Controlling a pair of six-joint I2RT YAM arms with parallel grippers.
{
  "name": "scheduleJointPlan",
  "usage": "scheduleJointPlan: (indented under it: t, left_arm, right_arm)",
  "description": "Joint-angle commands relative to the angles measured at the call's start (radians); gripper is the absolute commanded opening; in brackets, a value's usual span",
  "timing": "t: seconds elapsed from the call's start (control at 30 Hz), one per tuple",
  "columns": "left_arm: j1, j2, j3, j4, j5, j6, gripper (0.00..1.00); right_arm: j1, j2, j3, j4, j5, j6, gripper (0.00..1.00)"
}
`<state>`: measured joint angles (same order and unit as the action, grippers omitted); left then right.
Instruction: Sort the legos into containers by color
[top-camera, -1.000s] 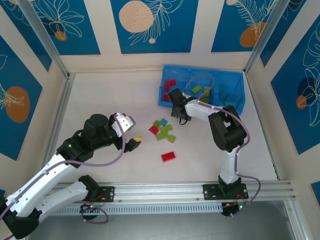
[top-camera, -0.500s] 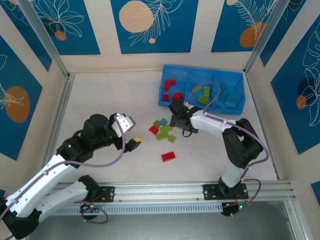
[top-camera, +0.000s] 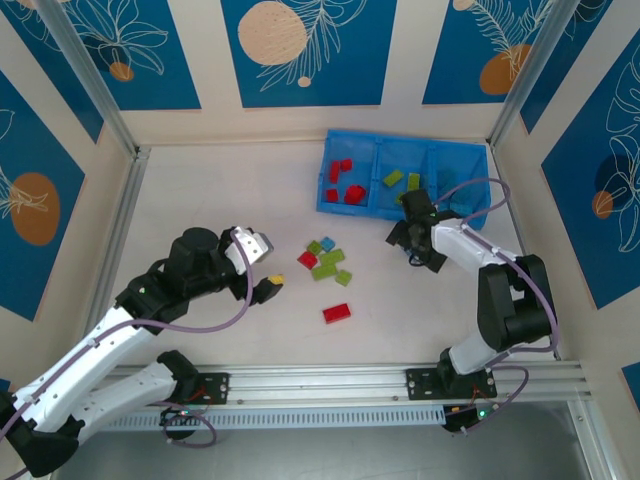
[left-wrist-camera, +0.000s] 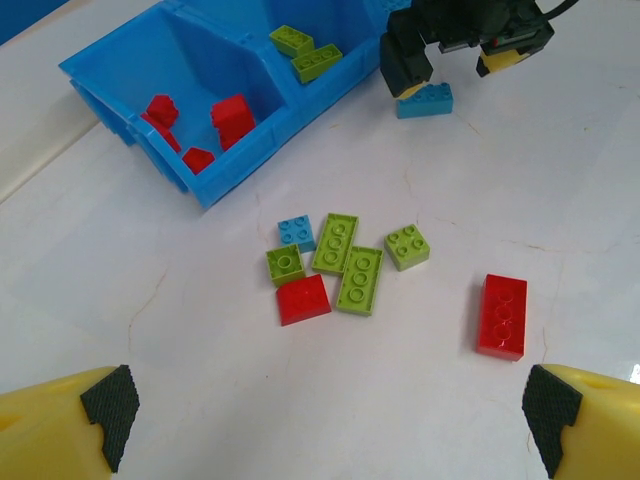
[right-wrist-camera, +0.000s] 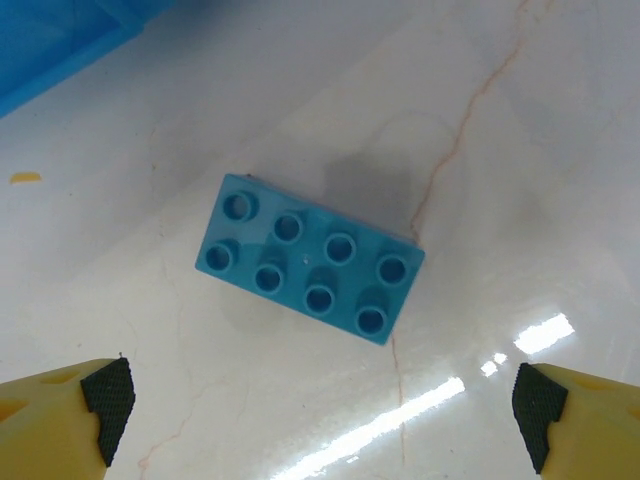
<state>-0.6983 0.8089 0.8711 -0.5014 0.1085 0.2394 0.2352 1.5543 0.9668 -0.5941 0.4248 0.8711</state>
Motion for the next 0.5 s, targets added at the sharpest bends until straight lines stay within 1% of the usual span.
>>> scheduleJointPlan:
  t: [0.0,0.03,0.1,0.13,0.2,0.3,0.4,0.47]
  left_arm:
    - [0.013,0.001,-0.005,0.017,0.027,0.018,1.0]
    - [0.013,0.001,-0.004,0.015,0.026,0.018,1.0]
    - [0.013,-0.001,-0.006,0.011,0.021,0.021,1.0]
    - [0.013,-0.001,-0.006,0.009,0.016,0.023,1.0]
    - [0.015,0.002,-0.006,0.012,0.015,0.024,1.0]
    - [0.015,0.005,-0.005,0.012,0.028,0.021,1.0]
    - [0.016,0.004,-0.005,0.006,0.022,0.022,1.0]
    - [0.015,0.001,-0.006,0.006,0.014,0.026,1.0]
  right_arm:
    - [-0.053,0.06,0.025,0.004,-0.108,0.015,1.0]
    - [-0.064,0.076,0.026,0.001,-0.121,0.045,1.0]
    - [-0.065,0.111,0.036,-0.031,-0.096,0.121,1.0]
    - [-0.065,0.133,0.048,-0.044,-0.099,0.132,0.99]
    - [-0.059,0.179,0.079,-0.069,-0.1,0.143,0.96]
    - [-0.047,0.224,0.101,-0.059,-0.094,0.139,0.94]
    - [-0.045,0.259,0.113,-0.057,-0.101,0.143,0.9]
    - [-0.044,0.258,0.113,-0.049,-0.105,0.14,0.91]
